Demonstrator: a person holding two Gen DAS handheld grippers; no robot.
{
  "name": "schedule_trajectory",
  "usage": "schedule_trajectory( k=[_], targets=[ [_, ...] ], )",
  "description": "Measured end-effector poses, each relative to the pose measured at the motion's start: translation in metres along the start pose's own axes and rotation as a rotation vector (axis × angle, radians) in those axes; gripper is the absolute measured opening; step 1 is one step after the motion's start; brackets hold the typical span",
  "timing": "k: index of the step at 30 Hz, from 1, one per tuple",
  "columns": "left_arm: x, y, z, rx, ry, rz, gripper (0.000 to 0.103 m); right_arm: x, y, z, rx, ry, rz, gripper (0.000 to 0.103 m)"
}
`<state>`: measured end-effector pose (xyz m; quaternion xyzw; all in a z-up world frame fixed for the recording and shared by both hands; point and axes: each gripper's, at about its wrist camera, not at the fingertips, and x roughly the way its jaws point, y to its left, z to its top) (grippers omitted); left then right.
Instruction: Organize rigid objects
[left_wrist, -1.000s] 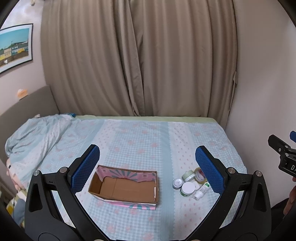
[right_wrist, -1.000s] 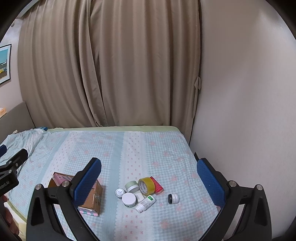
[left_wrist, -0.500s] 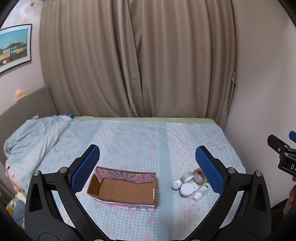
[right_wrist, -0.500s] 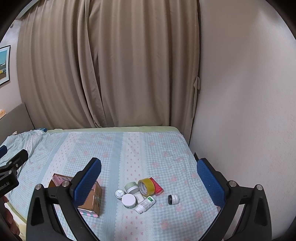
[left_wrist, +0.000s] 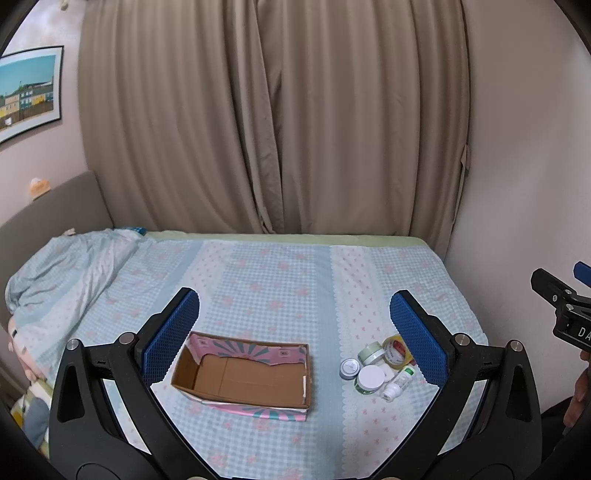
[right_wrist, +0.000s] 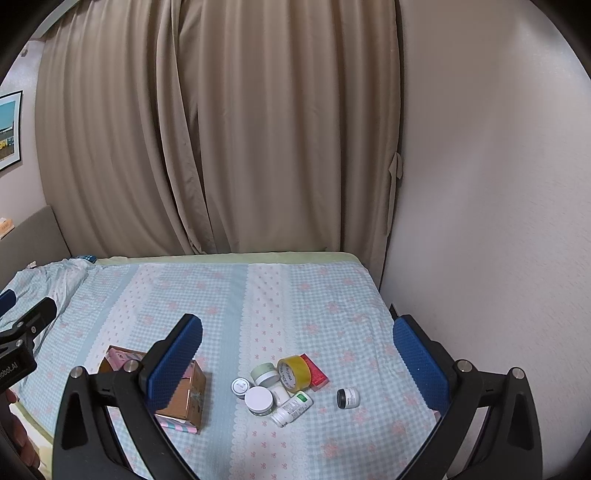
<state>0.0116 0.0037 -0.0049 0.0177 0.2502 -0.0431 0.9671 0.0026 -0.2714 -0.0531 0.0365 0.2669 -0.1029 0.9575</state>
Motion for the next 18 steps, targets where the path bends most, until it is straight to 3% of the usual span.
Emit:
schedule_trajectory(
  k=[18],
  targets=[
    [0.004, 0.0003, -0.0028, -0.013, 0.015, -0.005, 0.103, 0.0023, 0.0024, -0.0012, 0.001, 0.014, 0.01, 0.103]
  ],
)
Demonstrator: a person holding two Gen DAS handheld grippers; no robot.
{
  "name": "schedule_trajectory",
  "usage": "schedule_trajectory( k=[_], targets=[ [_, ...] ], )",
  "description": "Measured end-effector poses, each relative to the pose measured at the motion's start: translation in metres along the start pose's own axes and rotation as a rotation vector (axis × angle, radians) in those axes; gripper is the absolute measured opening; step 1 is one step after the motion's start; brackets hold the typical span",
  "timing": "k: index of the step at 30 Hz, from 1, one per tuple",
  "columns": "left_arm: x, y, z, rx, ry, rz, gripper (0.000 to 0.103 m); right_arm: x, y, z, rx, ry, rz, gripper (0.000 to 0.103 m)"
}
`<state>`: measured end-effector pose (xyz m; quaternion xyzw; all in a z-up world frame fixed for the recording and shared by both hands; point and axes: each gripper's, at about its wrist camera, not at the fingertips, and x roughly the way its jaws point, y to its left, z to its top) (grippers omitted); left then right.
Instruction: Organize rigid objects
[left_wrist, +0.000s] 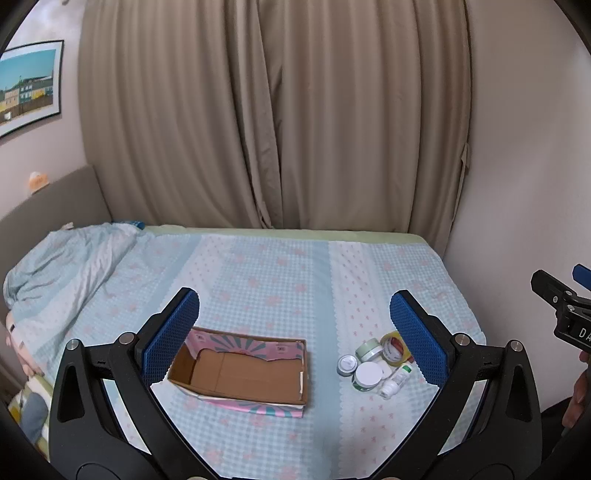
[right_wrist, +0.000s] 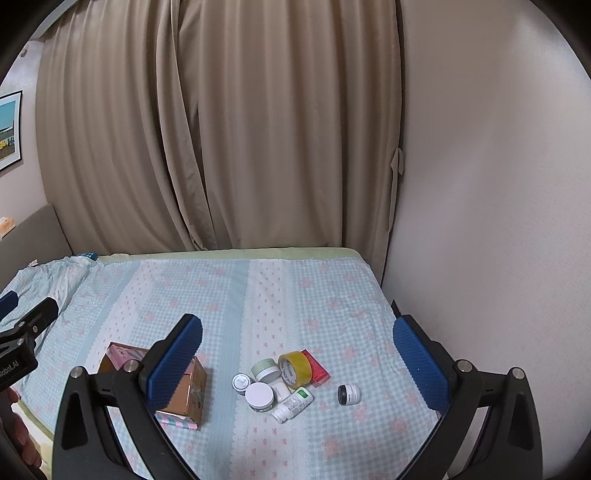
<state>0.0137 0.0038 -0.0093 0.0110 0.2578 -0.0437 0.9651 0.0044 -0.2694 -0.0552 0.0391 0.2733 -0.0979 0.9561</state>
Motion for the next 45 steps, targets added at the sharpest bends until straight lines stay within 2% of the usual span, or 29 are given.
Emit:
schedule_trajectory(
  k=[15, 17, 23, 27, 30, 35, 38, 45],
  targets=[
    [0.006, -0.002, 0.002, 0.002, -0.003, -0.003, 0.103, -0.009, 0.008, 0.003, 0.011, -0.01, -0.004, 0.103],
    [0.012, -0.001, 0.004, -0.007, 0.011, 0.003, 0.103, -0.01, 0.007, 0.002, 0.011, -0.015, -0.019, 0.103],
    [0.042, -0.011, -0.002, -0.052, 0.081, -0.022, 0.103, -0.003, -0.003, 0.006, 0.013, 0.019, 0.026, 0.103],
    [0.079, -0.032, -0.025, -0.067, 0.184, -0.039, 0.103, 0.01, -0.009, 0.003, -0.047, 0.043, 0.037, 0.103],
    [0.105, -0.052, -0.05, -0.063, 0.24, -0.063, 0.103, 0.029, -0.013, -0.002, -0.072, 0.095, 0.051, 0.103],
    [0.158, -0.086, -0.102, -0.006, 0.355, -0.086, 0.103, 0.092, -0.03, -0.02, -0.06, 0.21, 0.124, 0.103],
    [0.193, -0.102, -0.132, 0.018, 0.411, -0.116, 0.103, 0.131, -0.034, -0.033, -0.062, 0.277, 0.139, 0.103],
    [0.294, -0.141, -0.206, 0.05, 0.582, -0.177, 0.103, 0.232, -0.039, -0.075, -0.1, 0.445, 0.205, 0.103]
  ],
)
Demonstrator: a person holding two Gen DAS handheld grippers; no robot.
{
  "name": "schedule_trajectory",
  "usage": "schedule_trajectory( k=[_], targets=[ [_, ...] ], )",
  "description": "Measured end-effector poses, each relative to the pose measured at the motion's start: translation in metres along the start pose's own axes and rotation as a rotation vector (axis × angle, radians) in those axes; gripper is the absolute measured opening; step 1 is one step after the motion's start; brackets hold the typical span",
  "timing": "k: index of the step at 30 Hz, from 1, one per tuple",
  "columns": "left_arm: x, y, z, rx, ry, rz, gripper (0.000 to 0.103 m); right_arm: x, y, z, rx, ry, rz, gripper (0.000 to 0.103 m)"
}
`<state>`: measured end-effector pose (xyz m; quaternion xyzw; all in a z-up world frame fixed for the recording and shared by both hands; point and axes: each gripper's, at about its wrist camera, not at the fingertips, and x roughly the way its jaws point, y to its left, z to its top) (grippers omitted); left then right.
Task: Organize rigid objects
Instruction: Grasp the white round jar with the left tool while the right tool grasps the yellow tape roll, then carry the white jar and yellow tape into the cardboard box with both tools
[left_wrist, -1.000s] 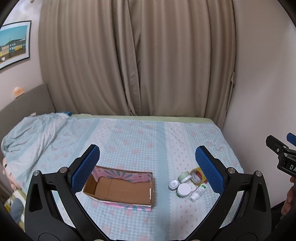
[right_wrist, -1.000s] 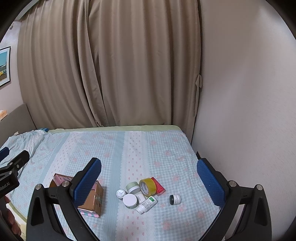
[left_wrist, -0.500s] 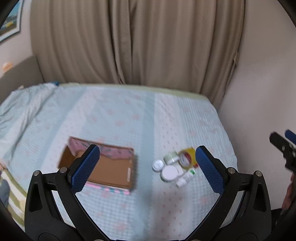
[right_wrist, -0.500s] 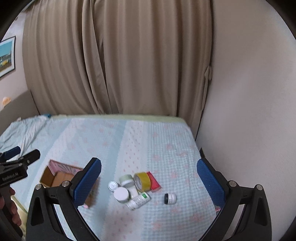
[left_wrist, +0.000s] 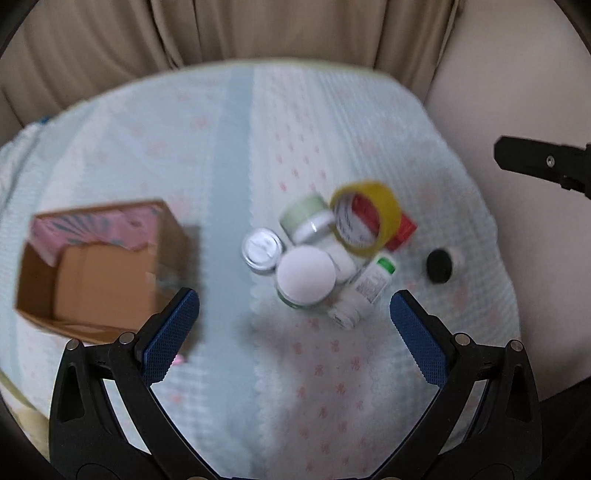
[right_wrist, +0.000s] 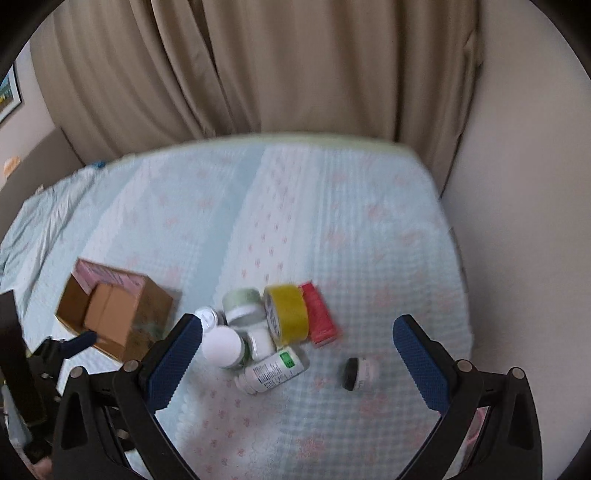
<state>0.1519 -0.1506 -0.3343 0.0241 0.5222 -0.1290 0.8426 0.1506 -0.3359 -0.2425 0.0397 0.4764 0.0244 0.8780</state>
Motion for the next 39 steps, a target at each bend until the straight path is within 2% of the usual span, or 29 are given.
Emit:
schedule_trajectory(
  k=[6, 10, 15, 17, 19, 21, 23, 25, 34, 39],
  targets=[
    [0.084, -0.007, -0.003, -0.027, 0.098, -0.01, 0.103, 0.087, -0.008, -0.003, -0.023, 0.144, 0.038, 0.103],
    [0.118, -0.007, -0.01, -0.012, 0.137, -0.001, 0.1, 0.138, -0.007, -0.004, -0.04, 0.218, 0.07, 0.092],
    [0.139, -0.008, -0.012, 0.026, 0.132, 0.012, 0.099, 0.186, -0.001, -0.008, -0.098, 0.281, 0.088, 0.084],
    [0.145, -0.007, -0.009, 0.022, 0.132, 0.006, 0.097, 0.2, 0.0, -0.009, -0.118, 0.297, 0.083, 0.077],
    [0.151, -0.008, -0.006, 0.017, 0.136, -0.008, 0.091, 0.207, 0.0, -0.009, -0.125, 0.311, 0.083, 0.071],
    [0.156, -0.01, -0.004, 0.023, 0.149, -0.02, 0.077, 0.213, 0.001, -0.007, -0.135, 0.316, 0.077, 0.065],
    [0.161, -0.011, -0.002, 0.038, 0.157, 0.008, 0.07, 0.216, 0.002, -0.006, -0.144, 0.319, 0.076, 0.057],
    [0.162, -0.009, -0.001, 0.037, 0.155, 0.009, 0.069, 0.221, 0.003, -0.005, -0.157, 0.332, 0.077, 0.039],
    [0.158, -0.004, 0.002, 0.029, 0.148, -0.001, 0.069, 0.221, 0.007, -0.004, -0.184, 0.333, 0.063, 0.039],
    [0.137, -0.002, -0.002, 0.028, 0.118, 0.005, 0.069, 0.213, 0.004, -0.004, -0.141, 0.328, 0.052, 0.039]
  ],
)
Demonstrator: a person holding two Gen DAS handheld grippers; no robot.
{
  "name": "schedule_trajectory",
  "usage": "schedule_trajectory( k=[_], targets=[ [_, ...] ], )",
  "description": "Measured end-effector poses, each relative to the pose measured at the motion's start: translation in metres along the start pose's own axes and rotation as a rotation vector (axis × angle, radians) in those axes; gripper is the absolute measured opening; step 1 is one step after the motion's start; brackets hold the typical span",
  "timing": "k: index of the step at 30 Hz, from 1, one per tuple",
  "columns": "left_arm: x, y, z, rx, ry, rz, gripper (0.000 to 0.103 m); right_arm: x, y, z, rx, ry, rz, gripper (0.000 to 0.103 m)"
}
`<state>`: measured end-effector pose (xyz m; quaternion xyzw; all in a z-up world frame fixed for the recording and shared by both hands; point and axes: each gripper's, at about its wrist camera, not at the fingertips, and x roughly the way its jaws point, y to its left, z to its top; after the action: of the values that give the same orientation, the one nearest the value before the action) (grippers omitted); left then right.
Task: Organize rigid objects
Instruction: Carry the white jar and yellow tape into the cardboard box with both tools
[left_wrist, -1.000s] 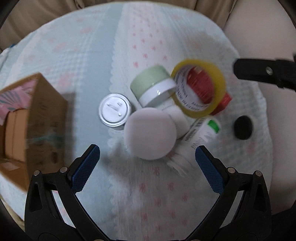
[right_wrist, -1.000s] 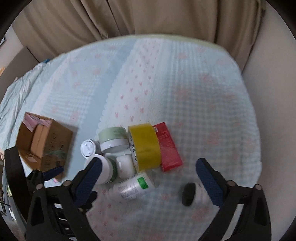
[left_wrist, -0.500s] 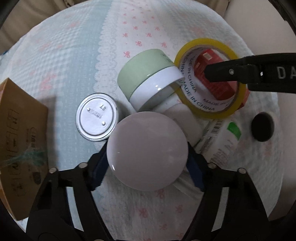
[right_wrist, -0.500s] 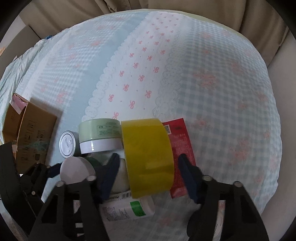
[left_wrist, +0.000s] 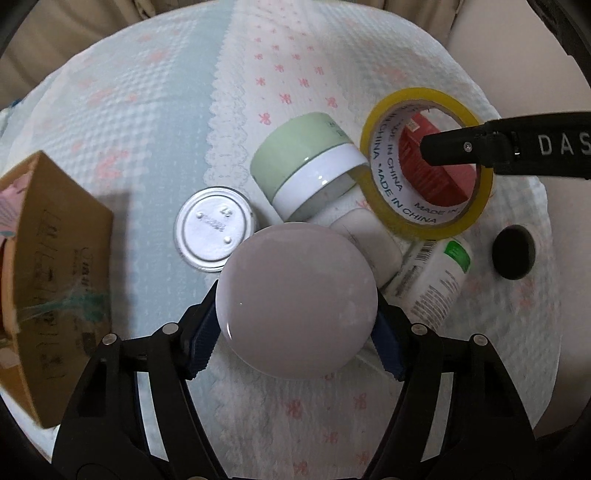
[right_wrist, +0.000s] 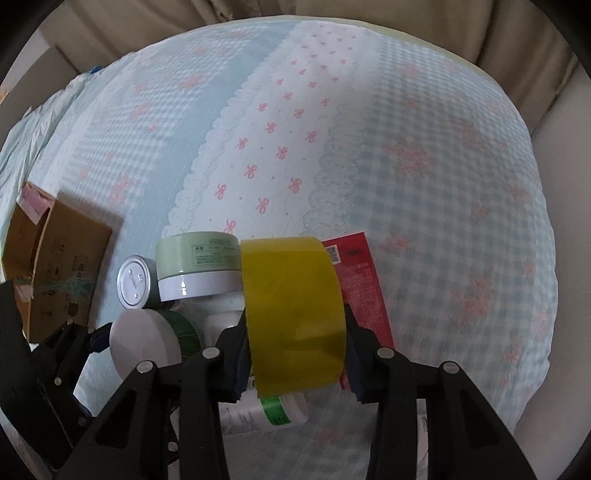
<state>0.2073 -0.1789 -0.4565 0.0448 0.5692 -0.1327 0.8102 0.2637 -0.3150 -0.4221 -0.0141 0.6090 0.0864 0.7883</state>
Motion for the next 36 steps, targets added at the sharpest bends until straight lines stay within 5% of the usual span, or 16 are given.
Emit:
schedule_trajectory(
  k=[11, 19, 28, 36],
  targets=[
    [-0.114, 0.013, 0.003, -0.029, -0.15, -0.025, 0.069, -0.096, 0.015, -0.013, 0.063, -0.078, -0.048, 0.038],
    [-0.215, 0.054, 0.003, -0.062, -0.233, -0.01, 0.069, -0.188, 0.063, -0.021, 0.014, -0.15, -0.074, 0.039],
    [-0.283, 0.142, 0.004, -0.06, -0.274, 0.011, 0.069, -0.244, 0.144, -0.021, 0.005, -0.24, -0.026, 0.039],
    [-0.3, 0.245, 0.008, -0.027, -0.255, -0.016, 0.069, -0.247, 0.216, -0.001, 0.091, -0.251, -0.033, 0.039]
  ],
)
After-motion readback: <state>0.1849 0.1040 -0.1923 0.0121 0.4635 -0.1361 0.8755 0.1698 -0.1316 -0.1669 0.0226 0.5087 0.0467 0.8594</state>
